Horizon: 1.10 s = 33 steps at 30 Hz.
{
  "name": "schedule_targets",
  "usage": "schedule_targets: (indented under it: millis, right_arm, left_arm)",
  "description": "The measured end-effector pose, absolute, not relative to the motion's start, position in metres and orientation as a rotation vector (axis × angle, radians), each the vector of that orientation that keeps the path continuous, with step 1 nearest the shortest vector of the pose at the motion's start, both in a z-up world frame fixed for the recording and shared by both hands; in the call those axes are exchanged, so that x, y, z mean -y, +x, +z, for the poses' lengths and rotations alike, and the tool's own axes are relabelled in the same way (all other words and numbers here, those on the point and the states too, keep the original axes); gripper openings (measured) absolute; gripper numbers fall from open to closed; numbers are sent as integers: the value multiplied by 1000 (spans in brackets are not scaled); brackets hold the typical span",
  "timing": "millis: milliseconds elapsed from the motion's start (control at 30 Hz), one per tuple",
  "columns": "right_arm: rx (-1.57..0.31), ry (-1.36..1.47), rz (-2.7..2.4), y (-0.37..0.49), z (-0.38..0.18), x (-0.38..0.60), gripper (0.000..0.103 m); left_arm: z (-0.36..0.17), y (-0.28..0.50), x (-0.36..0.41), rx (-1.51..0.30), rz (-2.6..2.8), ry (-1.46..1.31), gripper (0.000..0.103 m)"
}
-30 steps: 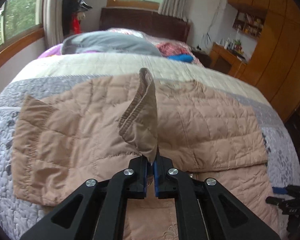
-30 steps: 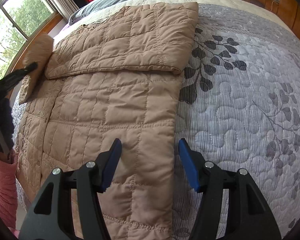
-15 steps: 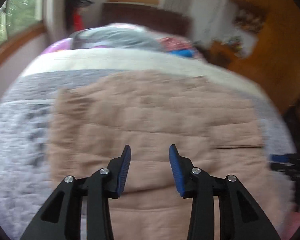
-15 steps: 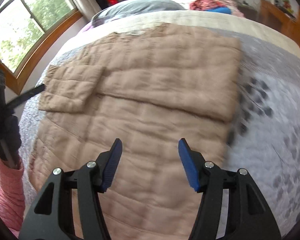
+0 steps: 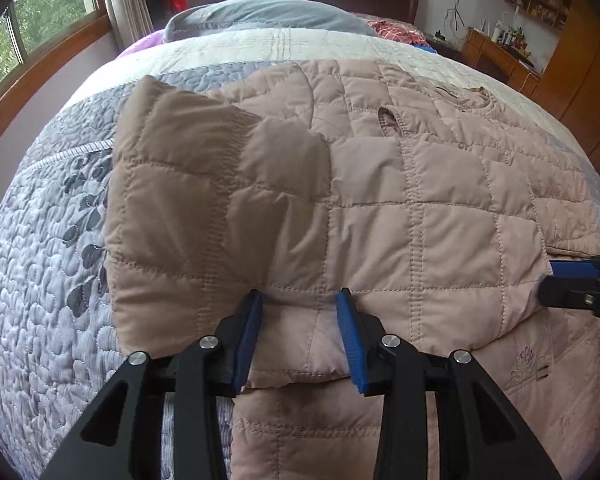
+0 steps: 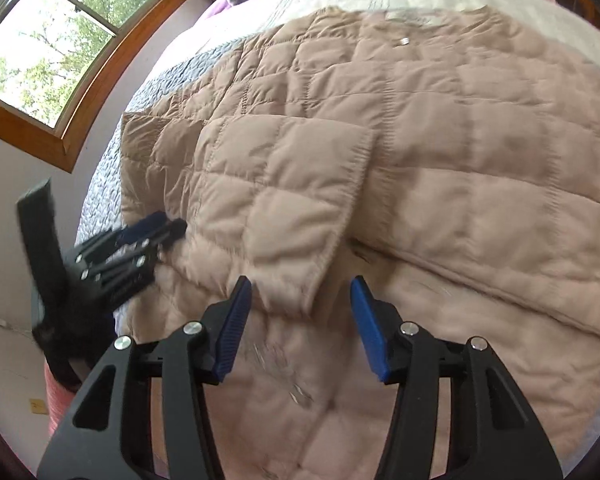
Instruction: Fold large clothes
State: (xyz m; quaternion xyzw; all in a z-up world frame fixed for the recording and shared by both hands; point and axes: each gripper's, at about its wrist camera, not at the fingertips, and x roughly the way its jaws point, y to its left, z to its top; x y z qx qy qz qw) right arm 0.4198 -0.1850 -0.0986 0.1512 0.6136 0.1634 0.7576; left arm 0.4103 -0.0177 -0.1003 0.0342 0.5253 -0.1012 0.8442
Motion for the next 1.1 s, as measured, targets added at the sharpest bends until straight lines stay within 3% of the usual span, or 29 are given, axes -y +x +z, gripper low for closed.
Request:
schedule_targets:
  millis: [133, 200, 467, 700, 933, 1100]
  right_arm:
    - [-1366, 312, 371, 432, -110, 169, 11]
    - [-1341, 303, 379, 432, -104, 169, 7]
    - [-1125, 242, 287, 415, -21, 220, 5]
    - [-1010, 182, 63, 402, 16, 292, 5]
    - [-1060, 263, -37, 401, -14, 350, 5]
    - [-1157, 302, -63, 408, -68, 363, 5]
  left_arm:
    - [-94, 408, 6, -1103, -229, 9, 38]
    - [-85, 406, -1, -1089, -247, -35, 38]
    - [-27, 407, -12, -904, -234, -104, 38]
    - [-32, 431, 24, -885, -227, -16, 38]
    - [-65, 452, 50, -965, -228, 32, 38]
    - [-95, 461, 57, -1020, -218, 52, 39]
